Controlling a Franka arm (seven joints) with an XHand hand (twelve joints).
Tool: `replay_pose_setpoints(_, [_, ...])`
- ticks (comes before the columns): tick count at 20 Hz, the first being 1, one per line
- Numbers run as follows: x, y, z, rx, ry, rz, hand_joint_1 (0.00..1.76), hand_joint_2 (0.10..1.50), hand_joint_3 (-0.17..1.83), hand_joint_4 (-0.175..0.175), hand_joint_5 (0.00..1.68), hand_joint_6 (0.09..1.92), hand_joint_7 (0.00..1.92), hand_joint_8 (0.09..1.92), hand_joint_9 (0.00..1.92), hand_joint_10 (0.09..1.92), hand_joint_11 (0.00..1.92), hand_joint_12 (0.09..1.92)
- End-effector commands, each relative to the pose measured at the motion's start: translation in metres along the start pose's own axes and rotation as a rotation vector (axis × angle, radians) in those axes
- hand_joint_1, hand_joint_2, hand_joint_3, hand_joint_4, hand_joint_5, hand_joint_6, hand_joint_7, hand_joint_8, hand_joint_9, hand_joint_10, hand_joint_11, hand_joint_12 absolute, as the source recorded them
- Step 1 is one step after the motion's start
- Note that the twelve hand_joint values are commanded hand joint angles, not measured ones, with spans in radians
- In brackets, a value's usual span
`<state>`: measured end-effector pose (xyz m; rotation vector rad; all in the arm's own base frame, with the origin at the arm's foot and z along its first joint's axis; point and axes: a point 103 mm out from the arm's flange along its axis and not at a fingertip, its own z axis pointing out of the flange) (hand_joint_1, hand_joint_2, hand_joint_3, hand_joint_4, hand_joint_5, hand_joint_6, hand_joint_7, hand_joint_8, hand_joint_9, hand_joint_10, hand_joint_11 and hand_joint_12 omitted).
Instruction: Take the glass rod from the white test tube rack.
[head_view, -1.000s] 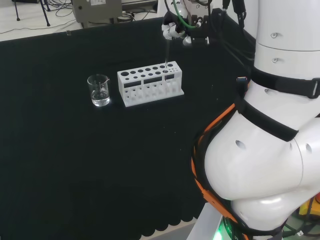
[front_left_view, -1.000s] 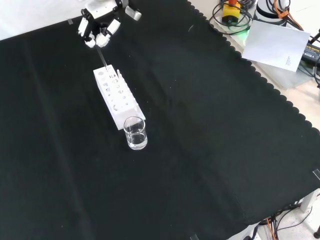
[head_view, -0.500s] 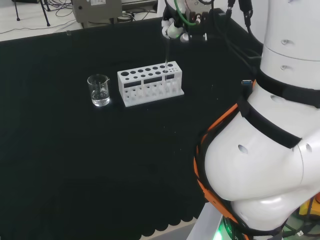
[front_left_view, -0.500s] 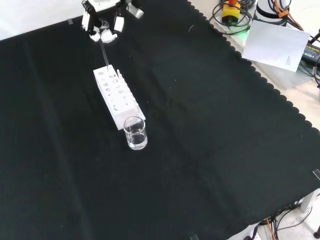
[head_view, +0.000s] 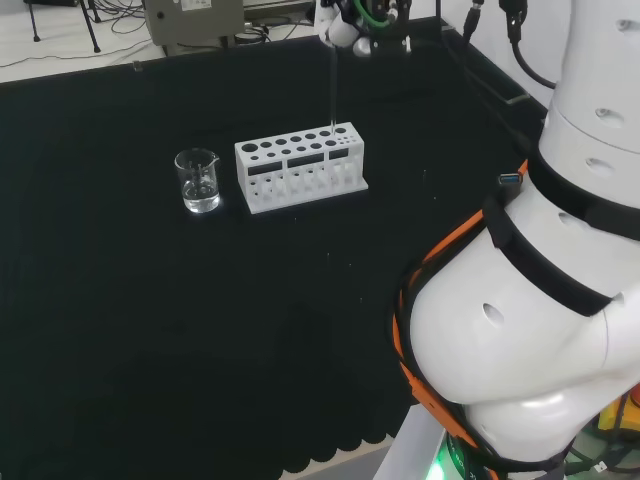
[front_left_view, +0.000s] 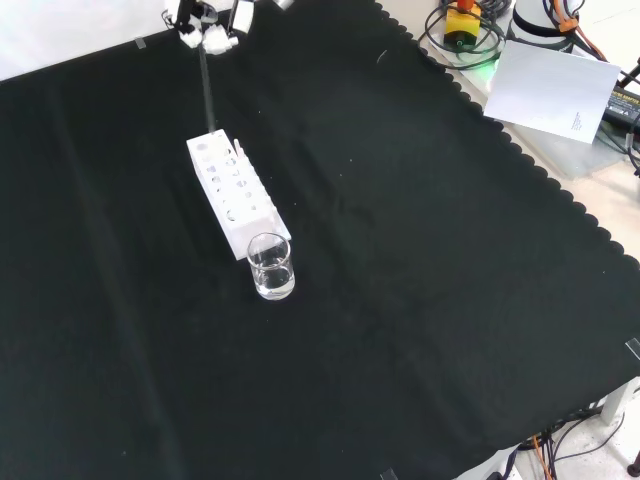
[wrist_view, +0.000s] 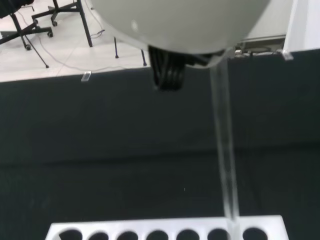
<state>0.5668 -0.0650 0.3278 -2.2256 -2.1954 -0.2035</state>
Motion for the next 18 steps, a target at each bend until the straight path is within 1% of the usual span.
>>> replay_pose_setpoints(1, [0.016, -0.013, -0.026, -0.012, -0.03, -0.022, 1.32, 0.49, 1.08, -0.175, 1.22, 0.78, 1.2, 1.26, 1.64, 1.03, 1.71, 0.83])
replay_pose_setpoints(6, [0.024, -0.022, -0.044, -0.035, -0.043, -0.039, 1.32, 0.49, 1.08, -0.175, 1.23, 0.78, 1.2, 1.26, 1.64, 1.03, 1.71, 0.83])
replay_pose_setpoints(9, [0.029, -0.027, -0.048, -0.045, -0.04, -0.052, 1.32, 0.48, 1.08, -0.175, 1.23, 0.77, 1.2, 1.26, 1.64, 1.03, 1.71, 0.83])
replay_pose_setpoints(15, [0.044, -0.033, -0.053, -0.046, -0.041, -0.084, 1.32, 0.48, 1.08, -0.175, 1.23, 0.77, 1.2, 1.26, 1.64, 1.03, 1.71, 0.83])
replay_pose_setpoints(18, [0.046, -0.035, -0.059, -0.057, -0.037, -0.094, 1.32, 0.48, 1.08, -0.175, 1.23, 0.76, 1.2, 1.25, 1.64, 1.03, 1.72, 0.83])
